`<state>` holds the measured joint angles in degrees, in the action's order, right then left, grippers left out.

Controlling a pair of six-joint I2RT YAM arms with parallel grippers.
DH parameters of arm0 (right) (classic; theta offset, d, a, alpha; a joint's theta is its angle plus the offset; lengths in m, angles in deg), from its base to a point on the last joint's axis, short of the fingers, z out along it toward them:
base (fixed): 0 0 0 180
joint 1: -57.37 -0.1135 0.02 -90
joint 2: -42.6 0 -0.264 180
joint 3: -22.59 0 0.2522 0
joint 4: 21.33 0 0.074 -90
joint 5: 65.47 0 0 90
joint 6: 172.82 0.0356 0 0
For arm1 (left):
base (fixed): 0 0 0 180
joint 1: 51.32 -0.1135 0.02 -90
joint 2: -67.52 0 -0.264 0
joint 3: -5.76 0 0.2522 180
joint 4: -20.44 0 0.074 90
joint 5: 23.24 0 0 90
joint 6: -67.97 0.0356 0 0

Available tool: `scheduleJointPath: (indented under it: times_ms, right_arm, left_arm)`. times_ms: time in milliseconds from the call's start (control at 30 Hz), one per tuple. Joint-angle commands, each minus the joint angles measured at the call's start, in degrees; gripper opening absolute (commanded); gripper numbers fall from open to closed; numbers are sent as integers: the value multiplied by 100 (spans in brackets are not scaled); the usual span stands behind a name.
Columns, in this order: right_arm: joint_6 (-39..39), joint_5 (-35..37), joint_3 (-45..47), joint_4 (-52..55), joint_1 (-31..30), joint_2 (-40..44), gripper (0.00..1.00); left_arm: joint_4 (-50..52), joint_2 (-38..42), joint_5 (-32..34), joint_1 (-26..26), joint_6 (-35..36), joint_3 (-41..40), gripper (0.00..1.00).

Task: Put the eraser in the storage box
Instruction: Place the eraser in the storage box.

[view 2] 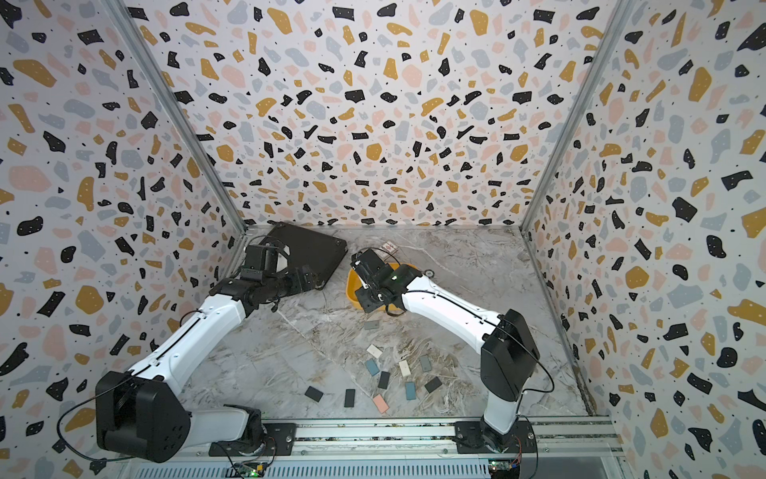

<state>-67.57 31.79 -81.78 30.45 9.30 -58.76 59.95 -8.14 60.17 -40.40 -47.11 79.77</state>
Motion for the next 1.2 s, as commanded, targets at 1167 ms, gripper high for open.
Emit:
scheduleJointPath:
  times_ms: [1167]
  right_arm:
    - [-322, -151, -2111, 365, 1248, -2708, 22]
  left_arm:
    - [-264, -714, -141, -92, 86, 278, 96]
